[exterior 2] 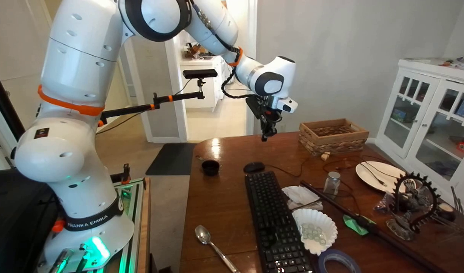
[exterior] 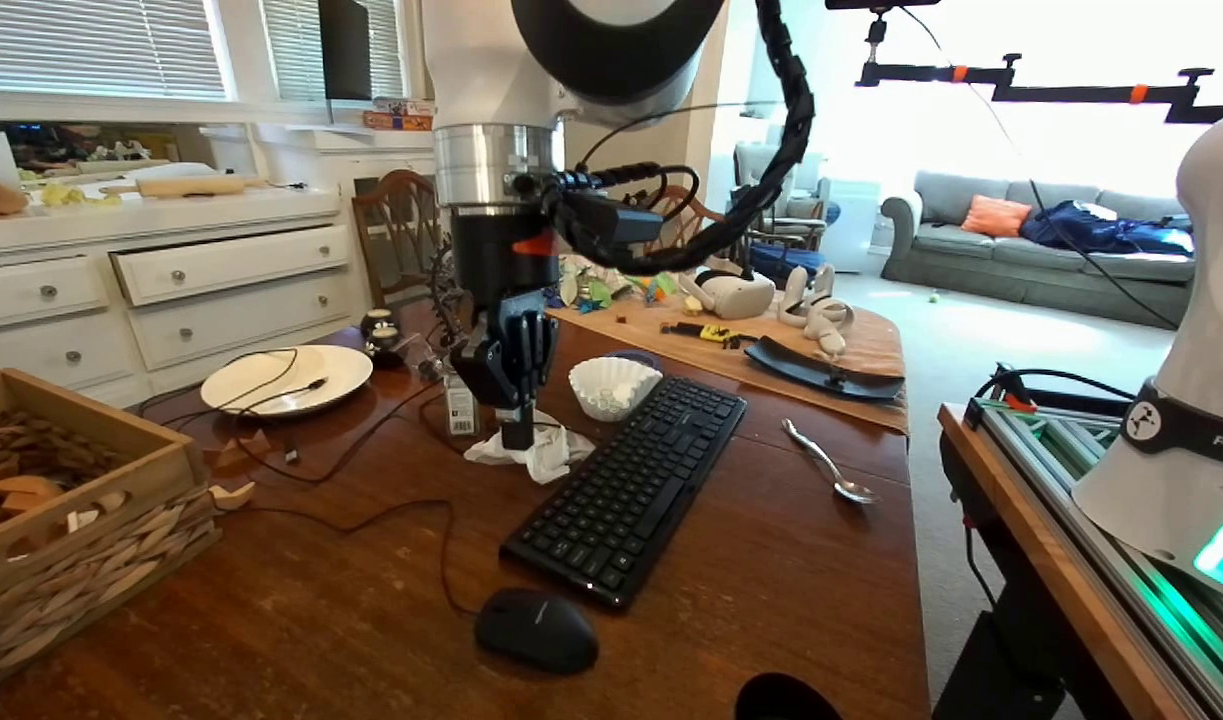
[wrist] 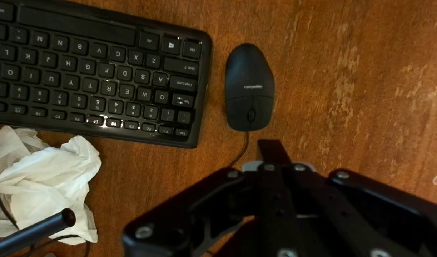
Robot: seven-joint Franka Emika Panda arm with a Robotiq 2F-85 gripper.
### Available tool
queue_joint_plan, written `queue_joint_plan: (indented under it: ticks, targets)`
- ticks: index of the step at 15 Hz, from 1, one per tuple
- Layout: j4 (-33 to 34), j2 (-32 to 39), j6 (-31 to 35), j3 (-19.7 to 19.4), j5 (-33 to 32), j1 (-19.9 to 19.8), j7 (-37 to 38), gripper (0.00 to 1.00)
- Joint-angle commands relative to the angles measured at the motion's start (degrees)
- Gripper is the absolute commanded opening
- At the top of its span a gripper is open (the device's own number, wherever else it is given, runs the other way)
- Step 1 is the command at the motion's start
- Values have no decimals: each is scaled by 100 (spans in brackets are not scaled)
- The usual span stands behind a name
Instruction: Right click the black computer mouse.
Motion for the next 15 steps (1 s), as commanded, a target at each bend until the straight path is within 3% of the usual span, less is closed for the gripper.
queue_joint_plan:
  ticks: [1, 15]
  targets:
    - [-158, 252, 480, -38, 85, 49, 30, 0]
    - [-87, 1022, 1013, -107, -47, 252, 158, 0]
